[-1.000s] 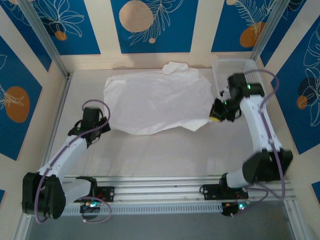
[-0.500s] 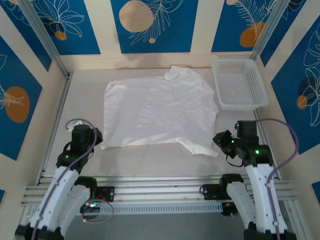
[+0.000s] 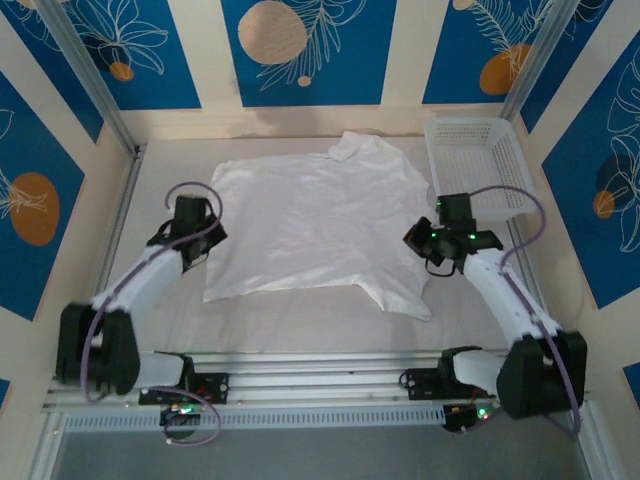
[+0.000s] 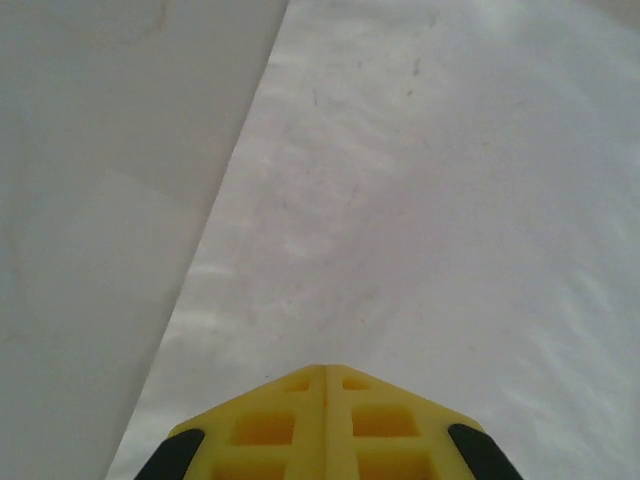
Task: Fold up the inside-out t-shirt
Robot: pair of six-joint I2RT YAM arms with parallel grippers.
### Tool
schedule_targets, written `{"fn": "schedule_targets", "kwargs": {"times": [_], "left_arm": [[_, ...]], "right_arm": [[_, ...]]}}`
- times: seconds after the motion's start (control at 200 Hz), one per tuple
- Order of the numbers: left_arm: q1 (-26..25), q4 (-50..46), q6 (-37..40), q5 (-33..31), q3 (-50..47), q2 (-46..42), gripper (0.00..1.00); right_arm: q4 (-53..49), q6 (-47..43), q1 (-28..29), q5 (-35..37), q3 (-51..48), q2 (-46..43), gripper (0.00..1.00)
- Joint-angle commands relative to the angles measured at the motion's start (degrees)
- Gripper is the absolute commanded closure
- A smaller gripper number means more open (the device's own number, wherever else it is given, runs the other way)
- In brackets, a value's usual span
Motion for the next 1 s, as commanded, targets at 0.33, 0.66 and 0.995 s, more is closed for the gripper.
{"fn": "schedule_targets", "kwargs": {"times": [0.33,0.66,0.995], "left_arm": [[0.2,5.5,0.0,6.6,8.9,23.2,1.0],[4.5,1.5,-1.8,4.1,3.5,21.0,1.0],[10.5,3.1,0.2,3.5,-1.0,17.0,1.0]], "right_arm": [[14.4,8.1,5.6,7.4,-8.2,16.0,1.0],[1.5,22.6,18.3,6.0,-19.8,3.6,1.0],[0.1,27.0,34.9,4.7,-16.0,2.5,1.0]]}}
